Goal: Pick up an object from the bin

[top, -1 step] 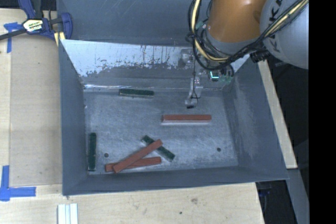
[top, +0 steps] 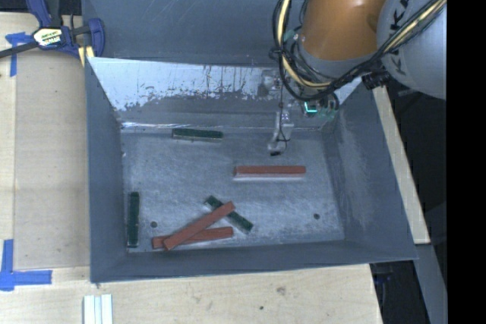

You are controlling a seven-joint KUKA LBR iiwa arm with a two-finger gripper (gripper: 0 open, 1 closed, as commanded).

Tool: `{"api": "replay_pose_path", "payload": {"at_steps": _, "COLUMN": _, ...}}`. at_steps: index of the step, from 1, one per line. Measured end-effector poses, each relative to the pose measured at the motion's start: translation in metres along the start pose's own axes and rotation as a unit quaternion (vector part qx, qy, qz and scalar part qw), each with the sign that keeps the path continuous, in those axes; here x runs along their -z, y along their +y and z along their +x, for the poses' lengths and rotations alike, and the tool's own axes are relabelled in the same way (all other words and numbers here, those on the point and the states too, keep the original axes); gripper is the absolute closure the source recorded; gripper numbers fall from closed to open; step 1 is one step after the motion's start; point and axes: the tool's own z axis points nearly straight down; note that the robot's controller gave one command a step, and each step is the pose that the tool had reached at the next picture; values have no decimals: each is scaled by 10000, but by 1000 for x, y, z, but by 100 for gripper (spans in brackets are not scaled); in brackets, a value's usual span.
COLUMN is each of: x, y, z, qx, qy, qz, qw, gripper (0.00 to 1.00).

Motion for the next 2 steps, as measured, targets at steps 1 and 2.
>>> {"api": "replay_pose_path", "payload": {"at_steps": 1, "x": -35, "y": 5, "z": 14, "qx": 516, "qy": -38, "qz": 4, "qw": 9987, "gripper": 0}}
{"api": "replay_pose_path", "payload": {"at_steps": 2, "x": -73, "y": -23, "z": 32, "qx": 1928, "qy": -25, "qz": 2, "qw": 9812, "gripper": 0}}
